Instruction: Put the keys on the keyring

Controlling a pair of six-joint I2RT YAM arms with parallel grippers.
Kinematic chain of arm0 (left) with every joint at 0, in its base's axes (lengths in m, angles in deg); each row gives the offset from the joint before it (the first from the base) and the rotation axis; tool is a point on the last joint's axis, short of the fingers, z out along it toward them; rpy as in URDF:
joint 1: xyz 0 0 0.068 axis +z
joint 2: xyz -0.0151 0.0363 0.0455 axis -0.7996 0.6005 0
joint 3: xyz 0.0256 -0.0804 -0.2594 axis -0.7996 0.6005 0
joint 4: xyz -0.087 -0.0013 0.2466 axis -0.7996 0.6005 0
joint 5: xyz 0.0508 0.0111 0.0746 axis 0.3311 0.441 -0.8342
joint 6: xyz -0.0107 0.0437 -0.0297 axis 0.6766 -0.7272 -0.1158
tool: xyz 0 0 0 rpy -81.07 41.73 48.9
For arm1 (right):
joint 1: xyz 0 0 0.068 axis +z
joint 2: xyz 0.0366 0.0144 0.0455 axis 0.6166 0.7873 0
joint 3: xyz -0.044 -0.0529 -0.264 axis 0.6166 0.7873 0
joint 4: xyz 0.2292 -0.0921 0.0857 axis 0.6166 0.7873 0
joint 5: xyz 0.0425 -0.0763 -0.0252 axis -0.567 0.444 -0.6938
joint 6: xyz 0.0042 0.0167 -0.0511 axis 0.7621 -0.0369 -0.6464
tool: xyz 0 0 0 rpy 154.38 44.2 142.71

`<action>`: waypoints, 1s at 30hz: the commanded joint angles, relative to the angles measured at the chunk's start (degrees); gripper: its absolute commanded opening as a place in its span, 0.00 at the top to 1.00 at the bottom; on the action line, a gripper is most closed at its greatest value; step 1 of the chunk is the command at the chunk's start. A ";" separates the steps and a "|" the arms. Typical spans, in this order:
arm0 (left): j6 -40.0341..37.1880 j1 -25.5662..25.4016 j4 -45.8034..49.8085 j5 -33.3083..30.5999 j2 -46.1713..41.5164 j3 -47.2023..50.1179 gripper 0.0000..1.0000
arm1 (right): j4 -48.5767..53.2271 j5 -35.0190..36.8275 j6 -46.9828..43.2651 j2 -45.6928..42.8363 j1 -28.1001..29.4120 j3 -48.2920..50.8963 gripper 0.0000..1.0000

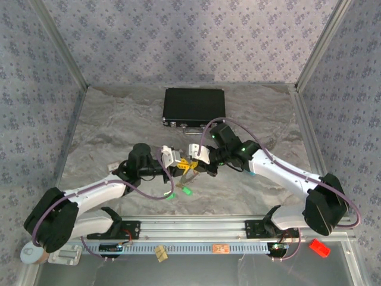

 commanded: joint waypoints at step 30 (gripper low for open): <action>2.81 -0.26 -14.27 4.63 2.61 1.46 1.00 | -14.19 -12.21 9.24 -6.36 -7.19 10.51 0.66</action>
